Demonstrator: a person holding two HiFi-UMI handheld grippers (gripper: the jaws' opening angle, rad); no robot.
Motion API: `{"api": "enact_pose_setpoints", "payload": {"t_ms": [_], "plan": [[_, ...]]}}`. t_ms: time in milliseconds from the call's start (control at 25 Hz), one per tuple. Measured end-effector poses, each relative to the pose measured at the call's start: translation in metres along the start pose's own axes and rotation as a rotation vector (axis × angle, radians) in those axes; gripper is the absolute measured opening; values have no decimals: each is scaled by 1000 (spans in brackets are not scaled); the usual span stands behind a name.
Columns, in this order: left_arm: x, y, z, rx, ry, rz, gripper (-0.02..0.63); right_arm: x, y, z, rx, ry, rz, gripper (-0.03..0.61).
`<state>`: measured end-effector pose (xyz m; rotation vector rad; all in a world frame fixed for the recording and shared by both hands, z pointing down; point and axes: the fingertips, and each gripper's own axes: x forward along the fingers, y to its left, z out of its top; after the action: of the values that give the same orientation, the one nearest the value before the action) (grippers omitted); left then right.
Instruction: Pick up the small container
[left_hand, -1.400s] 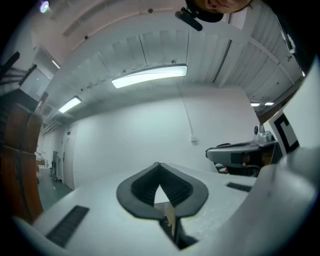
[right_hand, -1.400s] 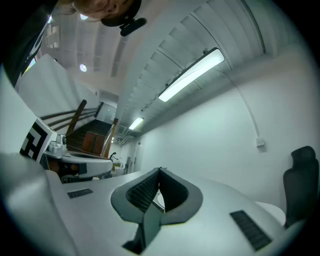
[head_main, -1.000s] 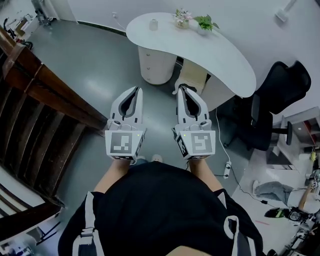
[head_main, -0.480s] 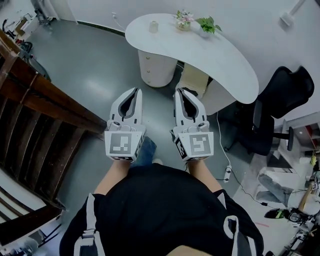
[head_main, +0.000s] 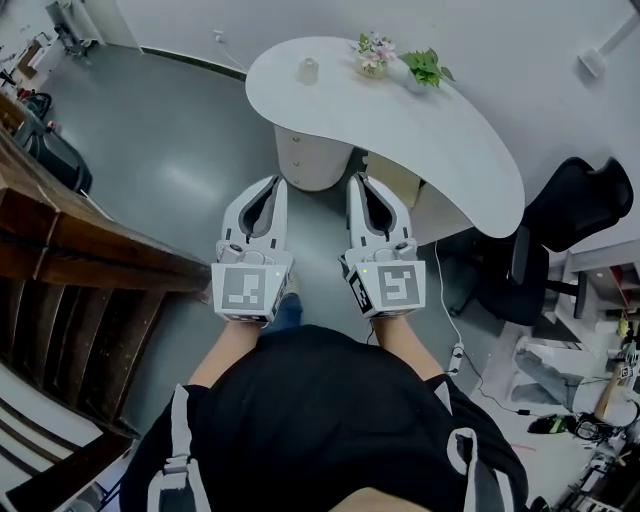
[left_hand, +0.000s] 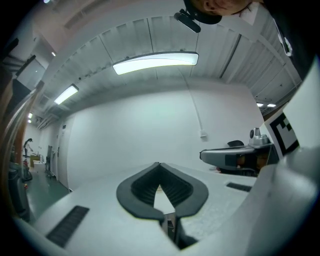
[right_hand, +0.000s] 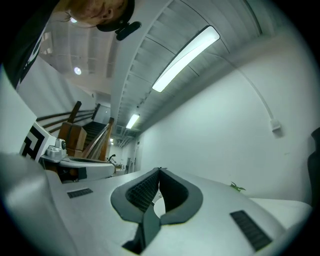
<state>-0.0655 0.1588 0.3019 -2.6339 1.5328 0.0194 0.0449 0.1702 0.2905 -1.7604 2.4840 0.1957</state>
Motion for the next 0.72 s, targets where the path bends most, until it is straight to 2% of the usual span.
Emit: {"api": "enact_pose_setpoints", "payload": {"t_ms": [280,560,720], "plan": [[62,45,-9,-14,14,-35,6,74,-20,-13,7,17,-46,18],[101,76,-24,-20,49,-78,6,118,-31,-22,6,19,-98,18],[113,88,-25,-27,4,-89,6,128,-31,-28,-1,26,-108,18]]}}
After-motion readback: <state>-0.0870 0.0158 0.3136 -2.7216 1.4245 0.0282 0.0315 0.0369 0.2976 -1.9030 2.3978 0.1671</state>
